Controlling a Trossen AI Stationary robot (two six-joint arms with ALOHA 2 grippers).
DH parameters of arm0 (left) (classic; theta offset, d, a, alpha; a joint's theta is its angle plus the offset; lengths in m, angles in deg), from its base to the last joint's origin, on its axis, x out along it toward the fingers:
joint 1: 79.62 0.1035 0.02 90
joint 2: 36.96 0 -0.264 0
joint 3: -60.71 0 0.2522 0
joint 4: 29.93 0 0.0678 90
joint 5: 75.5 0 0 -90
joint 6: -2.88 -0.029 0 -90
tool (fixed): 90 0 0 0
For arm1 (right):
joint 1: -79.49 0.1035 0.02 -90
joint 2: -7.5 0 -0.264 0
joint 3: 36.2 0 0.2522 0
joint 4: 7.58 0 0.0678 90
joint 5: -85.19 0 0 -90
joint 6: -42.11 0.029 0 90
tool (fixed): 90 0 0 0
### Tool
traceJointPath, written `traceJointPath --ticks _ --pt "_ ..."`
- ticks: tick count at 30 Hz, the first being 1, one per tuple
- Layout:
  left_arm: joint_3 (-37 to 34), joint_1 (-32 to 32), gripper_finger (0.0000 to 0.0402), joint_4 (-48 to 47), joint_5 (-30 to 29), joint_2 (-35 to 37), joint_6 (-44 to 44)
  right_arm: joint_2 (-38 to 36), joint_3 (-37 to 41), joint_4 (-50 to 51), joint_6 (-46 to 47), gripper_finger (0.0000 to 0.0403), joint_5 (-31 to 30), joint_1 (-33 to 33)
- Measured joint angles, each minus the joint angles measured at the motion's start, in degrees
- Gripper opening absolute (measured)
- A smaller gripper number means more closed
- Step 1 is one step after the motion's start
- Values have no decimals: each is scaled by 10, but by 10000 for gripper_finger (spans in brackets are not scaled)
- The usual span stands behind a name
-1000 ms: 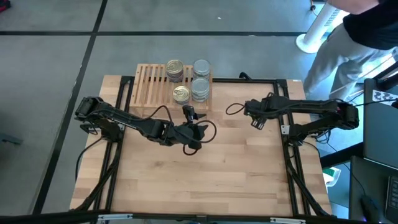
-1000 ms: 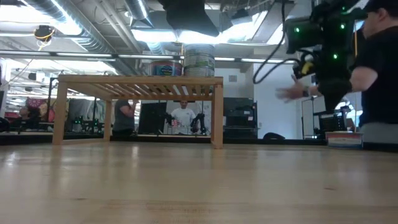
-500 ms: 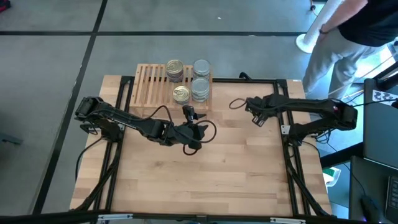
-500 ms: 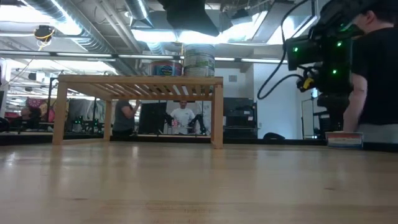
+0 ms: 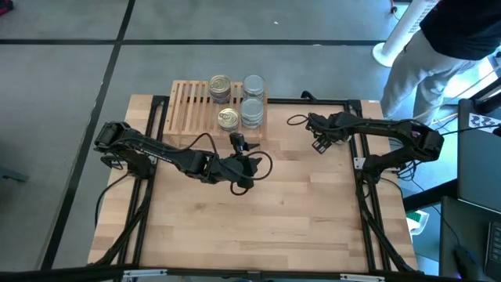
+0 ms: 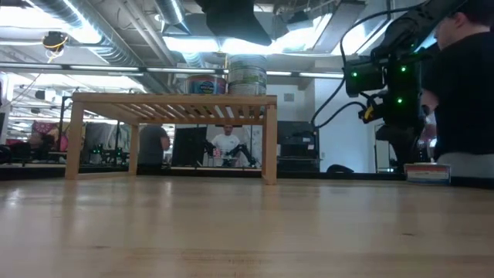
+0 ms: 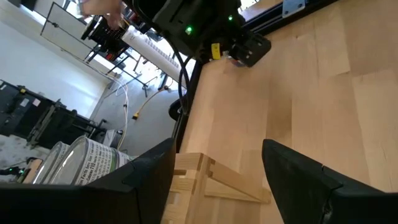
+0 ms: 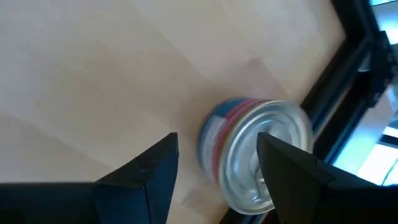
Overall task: Stack canned seafood by type on shelf
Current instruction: Stack the blue tuna can on top of the bottom blue tuna can on the shelf
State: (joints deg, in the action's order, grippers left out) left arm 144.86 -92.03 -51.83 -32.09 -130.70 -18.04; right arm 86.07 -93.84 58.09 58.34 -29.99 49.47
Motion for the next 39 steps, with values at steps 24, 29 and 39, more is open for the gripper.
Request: traceJointPath --ticks 24,29,39 --pt "0 0 237 0 0 0 0 54 0 2 13 216 -11 0" --pt "0 0 237 0 0 0 2 54 0 1 13 216 -1 0" --pt "0 0 237 0 0 0 11 54 0 1 14 216 -5 0"
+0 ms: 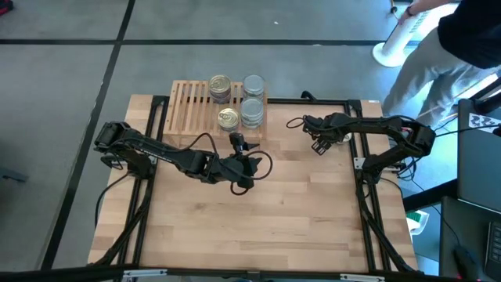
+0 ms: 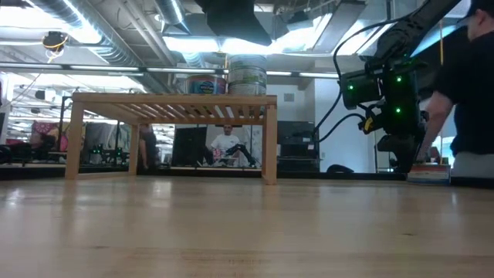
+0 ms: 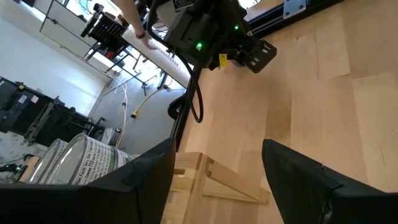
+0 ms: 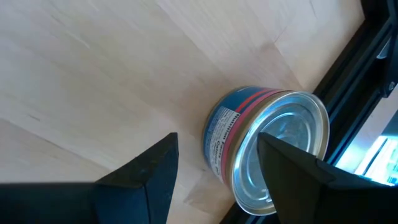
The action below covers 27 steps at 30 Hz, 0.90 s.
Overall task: Stack canned seafood by type on shelf
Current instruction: Stack the blue tuna can on top of the bottom blue tuna can on the shelf
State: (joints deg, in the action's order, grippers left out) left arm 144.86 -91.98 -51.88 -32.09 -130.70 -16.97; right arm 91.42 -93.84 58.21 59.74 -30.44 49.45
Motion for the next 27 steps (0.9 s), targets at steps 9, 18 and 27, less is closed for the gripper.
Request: traceJointPath --ticks 9,18,27 --pt "0 0 237 0 0 0 0 0 0 0 0 216 -2 0" --pt "0 0 237 0 0 0 0 0 0 -2 0 216 -7 0" --pt "0 0 237 0 0 0 0 0 0 -14 0 216 -7 0"
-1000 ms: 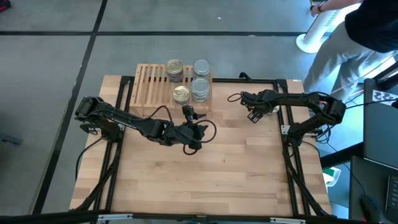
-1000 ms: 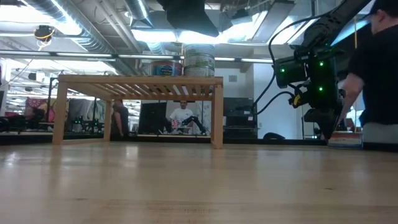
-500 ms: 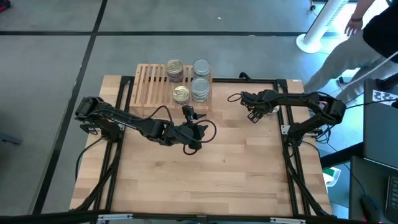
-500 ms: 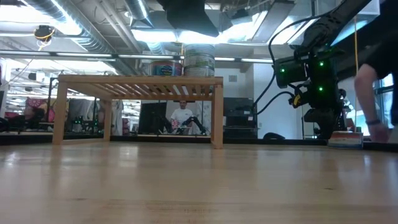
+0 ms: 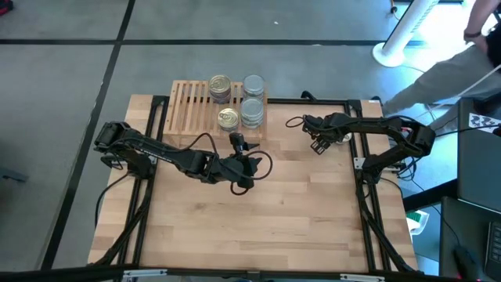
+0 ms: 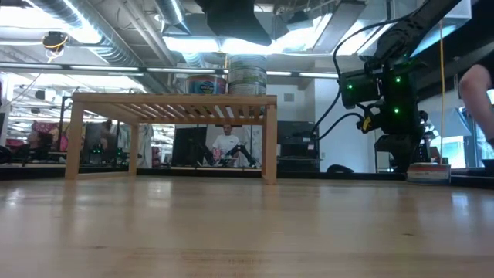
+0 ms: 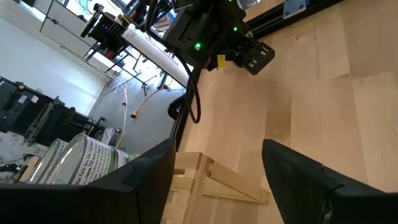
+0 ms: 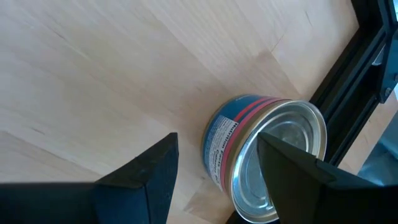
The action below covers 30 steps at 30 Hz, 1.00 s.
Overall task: Stack canned seafood by type on shelf
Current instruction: Stack the blue tuna can on top of the bottom blue tuna can on the shelf
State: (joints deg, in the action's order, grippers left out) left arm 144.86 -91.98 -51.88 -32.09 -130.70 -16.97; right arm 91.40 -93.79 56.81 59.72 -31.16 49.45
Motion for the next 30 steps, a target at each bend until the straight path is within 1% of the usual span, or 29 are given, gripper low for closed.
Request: traceJointPath --ticks 15,20,23,30 --pt "0 0 237 0 0 0 0 0 3 19 0 216 0 0" --pt "0 0 237 0 0 0 0 2 29 -8 1 216 1 0" --pt "0 0 237 -1 0 0 0 2 37 -30 1 216 -10 0" --pt "0 0 237 -2 0 0 0 4 39 -29 1 216 -19 0"
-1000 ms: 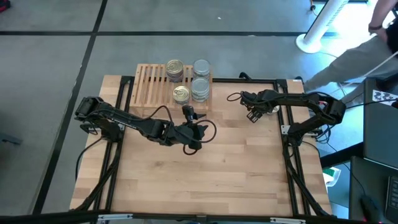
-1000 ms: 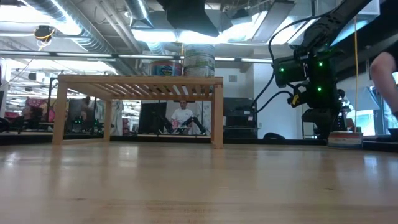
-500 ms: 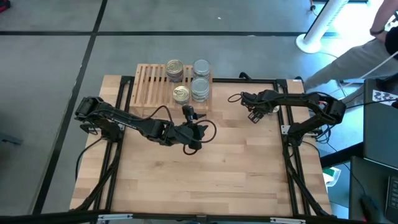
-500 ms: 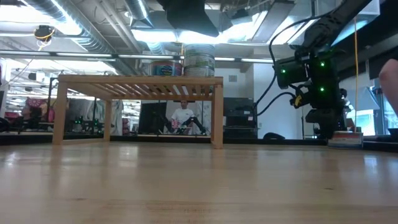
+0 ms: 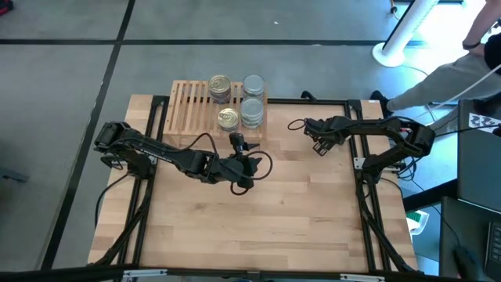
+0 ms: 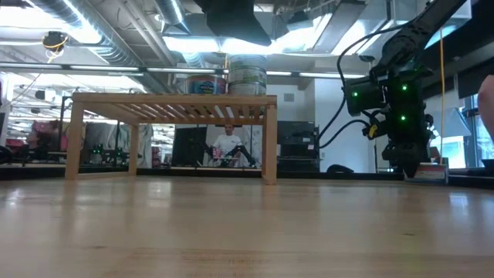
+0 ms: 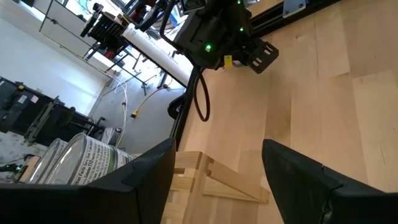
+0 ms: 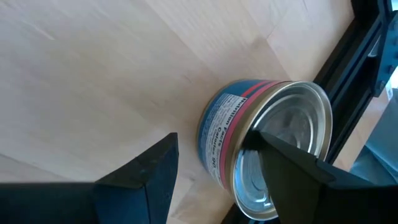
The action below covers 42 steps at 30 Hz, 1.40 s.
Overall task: Stack canned seafood by type on shelf
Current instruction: Stack the blue tuna can on top of the bottom blue tuna can on the shelf
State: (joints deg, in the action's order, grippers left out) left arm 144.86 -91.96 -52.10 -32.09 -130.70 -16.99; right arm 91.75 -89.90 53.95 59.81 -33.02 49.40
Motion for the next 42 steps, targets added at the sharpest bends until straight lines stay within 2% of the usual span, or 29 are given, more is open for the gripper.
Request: traceJointPath --ticks 9,19,25,33,42 --pt "0 0 237 0 0 0 0 0 0 2 0 209 3 1" --pt "0 0 237 0 0 0 0 0 0 6 0 115 -7 1" --pt "0 0 237 0 0 0 0 0 0 7 1 75 -15 1" --pt "0 0 237 0 0 0 0 0 0 8 1 36 -5 1" --pt "0 0 237 0 0 0 0 0 0 22 33 18 7 12"
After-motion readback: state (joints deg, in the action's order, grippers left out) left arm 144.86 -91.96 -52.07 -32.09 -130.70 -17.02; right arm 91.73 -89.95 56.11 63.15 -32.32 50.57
